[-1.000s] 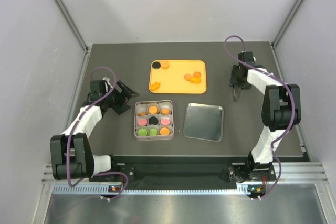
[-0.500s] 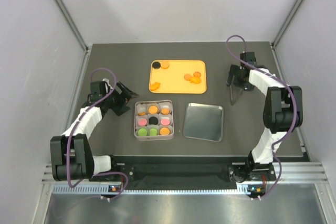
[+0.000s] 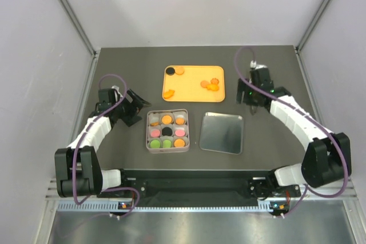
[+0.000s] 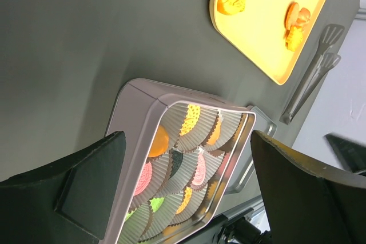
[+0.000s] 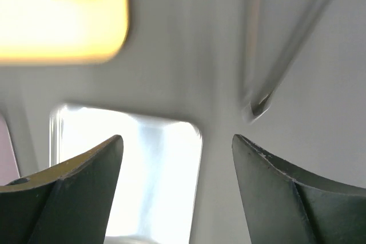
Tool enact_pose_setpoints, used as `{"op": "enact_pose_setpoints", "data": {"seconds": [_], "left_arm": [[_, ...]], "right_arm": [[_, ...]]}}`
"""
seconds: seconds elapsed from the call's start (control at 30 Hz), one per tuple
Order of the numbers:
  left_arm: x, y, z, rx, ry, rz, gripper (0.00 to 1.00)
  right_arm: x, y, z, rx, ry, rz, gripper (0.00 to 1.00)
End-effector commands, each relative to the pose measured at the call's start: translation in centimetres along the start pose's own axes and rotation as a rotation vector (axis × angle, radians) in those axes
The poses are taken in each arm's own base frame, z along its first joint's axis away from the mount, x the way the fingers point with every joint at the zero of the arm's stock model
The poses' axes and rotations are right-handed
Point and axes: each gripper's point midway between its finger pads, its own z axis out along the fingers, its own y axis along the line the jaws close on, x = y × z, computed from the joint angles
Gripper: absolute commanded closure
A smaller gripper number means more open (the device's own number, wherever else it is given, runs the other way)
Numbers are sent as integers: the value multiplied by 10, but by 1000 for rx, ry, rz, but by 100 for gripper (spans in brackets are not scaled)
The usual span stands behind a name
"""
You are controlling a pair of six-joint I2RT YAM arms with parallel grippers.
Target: Pack the cookies
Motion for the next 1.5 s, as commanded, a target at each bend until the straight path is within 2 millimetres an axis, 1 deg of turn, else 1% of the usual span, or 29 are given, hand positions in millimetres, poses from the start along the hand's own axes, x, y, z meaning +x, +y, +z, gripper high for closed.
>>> {"op": "enact_pose_setpoints", "data": {"seconds": [0.0, 0.03, 0.1, 0.13, 0.2, 0.3, 0.5, 0.53, 0.57, 0.63, 0.77, 0.87, 1.0, 1.03, 1.1, 1.13, 1.3, 1.4, 1.47], "left_arm": [[1, 1, -4, 4, -20, 23, 5], [4, 4, -4, -2, -15, 19, 5], [6, 5, -5, -1, -16, 16, 5], [8, 7, -5, -4, -13, 13, 5], [9, 9, -6, -6, -13, 12, 5], [12, 9, -5, -3, -4, 8, 5], [16, 10, -4, -1, 10, 13, 5], [16, 9, -3, 1, 11, 17, 5], [18, 9, -3, 0, 15, 17, 5], [21, 10, -1, -3, 28, 14, 5], [26, 10, 2, -3, 37, 18, 5], [30, 9, 4, -6, 46, 23, 5], [32, 8, 7, -7, 41, 21, 5], [34, 7, 9, -7, 50, 25, 5], [42, 4, 12, -10, 68, 38, 5], [42, 3, 13, -7, 66, 40, 5], [45, 2, 17, -10, 65, 35, 5], [48, -2, 20, -7, 71, 42, 5], [49, -4, 21, -10, 69, 42, 5]], "right_arm": [[36, 18, -12, -12, 29, -12, 24], [47, 16, -12, 4, 42, -19, 24], [55, 22, -19, -14, 43, -11, 25], [63, 20, -19, -10, 54, -13, 26], [69, 16, -22, 14, 57, -1, 28], [92, 12, -20, 19, 99, 25, 33], [115, 9, -16, 11, 137, 65, 36], [123, 8, -14, 14, 153, 70, 36], [124, 9, -13, 4, 150, 74, 37], [132, 7, -9, 13, 168, 78, 38], [138, 7, -2, 10, 168, 88, 39], [147, 9, 5, -1, 191, 89, 40], [151, 11, 14, -13, 186, 94, 42], [152, 13, 15, -21, 189, 92, 43], [151, 15, 17, -35, 183, 92, 45], [152, 16, 17, -38, 185, 92, 49], [150, 21, 20, -57, 183, 90, 57], [148, 20, 20, -53, 177, 82, 63], [147, 21, 20, -55, 178, 81, 69]]}}
